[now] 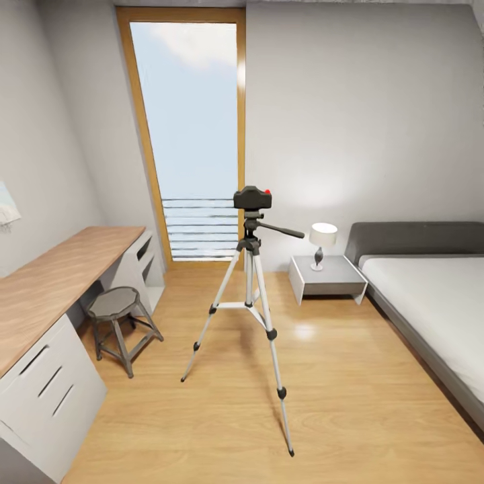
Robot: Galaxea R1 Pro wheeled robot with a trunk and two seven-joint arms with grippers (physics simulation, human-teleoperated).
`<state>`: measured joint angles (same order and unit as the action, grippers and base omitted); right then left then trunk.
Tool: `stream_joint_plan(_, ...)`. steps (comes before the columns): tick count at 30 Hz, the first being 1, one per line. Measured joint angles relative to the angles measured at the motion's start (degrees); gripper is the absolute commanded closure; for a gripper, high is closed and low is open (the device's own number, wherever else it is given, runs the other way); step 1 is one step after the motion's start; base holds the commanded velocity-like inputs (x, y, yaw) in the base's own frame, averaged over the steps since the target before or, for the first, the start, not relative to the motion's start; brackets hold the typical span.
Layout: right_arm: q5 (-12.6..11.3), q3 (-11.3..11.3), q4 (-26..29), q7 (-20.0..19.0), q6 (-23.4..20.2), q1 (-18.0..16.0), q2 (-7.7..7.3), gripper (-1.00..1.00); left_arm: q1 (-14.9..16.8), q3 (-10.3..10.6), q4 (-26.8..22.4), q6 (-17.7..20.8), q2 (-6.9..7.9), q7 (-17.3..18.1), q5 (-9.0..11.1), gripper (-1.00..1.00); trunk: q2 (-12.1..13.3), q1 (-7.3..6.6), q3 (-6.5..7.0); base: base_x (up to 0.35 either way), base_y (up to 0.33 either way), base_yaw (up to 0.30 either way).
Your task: Attach the digital camera to the camera tripod in the bedroom.
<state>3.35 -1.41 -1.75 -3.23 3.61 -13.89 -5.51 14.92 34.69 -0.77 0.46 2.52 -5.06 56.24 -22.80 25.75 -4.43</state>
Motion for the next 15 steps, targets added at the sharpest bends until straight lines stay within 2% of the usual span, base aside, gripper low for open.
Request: stream_joint_plan(15, -0.1, 0.0, 0.0, 0.0, 0.0, 0.1, 0.21, -1.0, -0.6, -0.1, 0.6, -3.1, -0.84, 0.6, 0.4, -1.0, 0.0, 0.0, 1.38, 0.0, 0.0, 0.0)
